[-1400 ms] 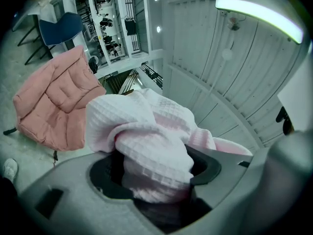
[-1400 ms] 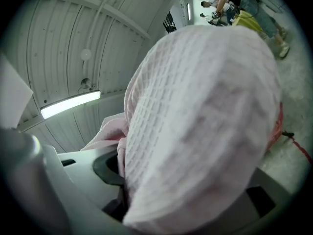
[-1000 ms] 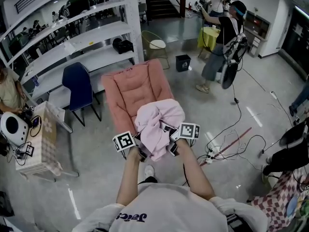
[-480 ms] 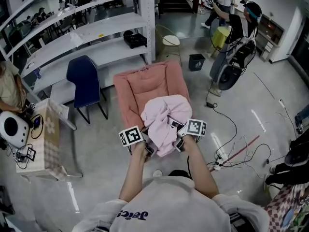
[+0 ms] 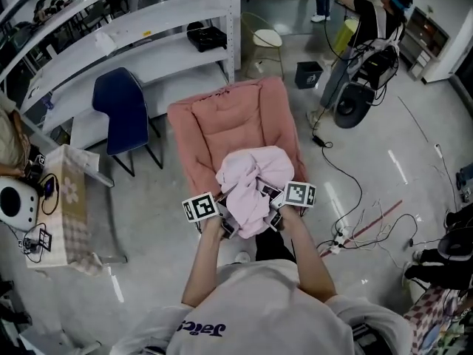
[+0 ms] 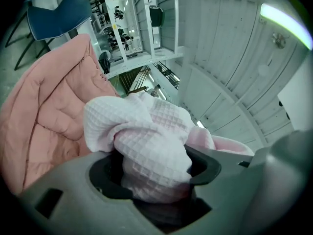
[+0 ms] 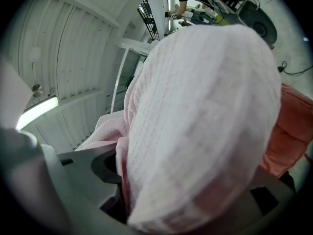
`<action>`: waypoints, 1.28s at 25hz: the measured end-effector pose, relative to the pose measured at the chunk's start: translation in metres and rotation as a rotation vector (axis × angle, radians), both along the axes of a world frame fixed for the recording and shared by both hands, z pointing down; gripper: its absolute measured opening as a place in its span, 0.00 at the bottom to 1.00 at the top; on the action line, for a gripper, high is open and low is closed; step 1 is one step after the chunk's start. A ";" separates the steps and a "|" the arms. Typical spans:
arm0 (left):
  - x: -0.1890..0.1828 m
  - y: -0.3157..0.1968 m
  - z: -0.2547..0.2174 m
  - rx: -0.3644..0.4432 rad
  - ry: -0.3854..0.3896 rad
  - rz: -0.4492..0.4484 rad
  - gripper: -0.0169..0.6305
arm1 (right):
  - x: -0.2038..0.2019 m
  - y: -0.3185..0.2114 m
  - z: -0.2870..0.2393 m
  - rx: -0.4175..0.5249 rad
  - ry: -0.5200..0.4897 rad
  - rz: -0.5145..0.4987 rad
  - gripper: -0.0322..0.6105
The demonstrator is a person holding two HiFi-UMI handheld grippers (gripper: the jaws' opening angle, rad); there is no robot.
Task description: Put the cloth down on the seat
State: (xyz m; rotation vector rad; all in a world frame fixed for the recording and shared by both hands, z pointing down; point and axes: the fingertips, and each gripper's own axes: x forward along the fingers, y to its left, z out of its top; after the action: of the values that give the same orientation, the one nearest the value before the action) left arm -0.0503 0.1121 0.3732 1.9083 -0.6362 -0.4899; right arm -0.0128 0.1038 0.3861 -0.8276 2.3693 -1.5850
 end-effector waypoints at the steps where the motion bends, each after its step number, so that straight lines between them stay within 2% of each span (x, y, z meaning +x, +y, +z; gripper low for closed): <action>1: 0.002 -0.010 0.008 -0.002 -0.020 -0.001 0.49 | 0.003 -0.011 0.009 -0.009 0.013 -0.007 0.49; 5: 0.012 -0.054 0.041 -0.056 -0.081 0.001 0.49 | 0.016 -0.054 0.045 -0.067 0.069 -0.028 0.50; 11: 0.024 -0.112 0.089 -0.101 -0.081 -0.032 0.49 | 0.028 -0.113 0.093 -0.129 0.077 -0.057 0.50; 15: 0.034 -0.144 0.130 -0.118 -0.122 -0.024 0.49 | 0.037 -0.145 0.134 -0.143 0.090 -0.078 0.50; 20: 0.033 -0.169 0.215 -0.204 -0.246 -0.025 0.49 | 0.048 -0.171 0.224 -0.166 0.216 -0.135 0.50; 24: 0.030 -0.177 0.283 -0.258 -0.292 -0.059 0.49 | 0.043 -0.182 0.290 -0.160 0.266 -0.189 0.50; 28: 0.030 -0.178 0.351 -0.315 -0.376 -0.062 0.43 | 0.044 -0.184 0.364 -0.199 0.339 -0.229 0.50; 32: 0.030 -0.181 0.405 -0.363 -0.417 -0.061 0.41 | 0.046 -0.186 0.420 -0.245 0.368 -0.218 0.50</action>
State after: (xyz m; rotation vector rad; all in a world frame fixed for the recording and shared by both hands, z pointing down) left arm -0.0201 -0.0685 0.7779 1.6528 -0.9842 -0.0012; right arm 0.0329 -0.0820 0.8060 -1.0144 2.6233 -1.9914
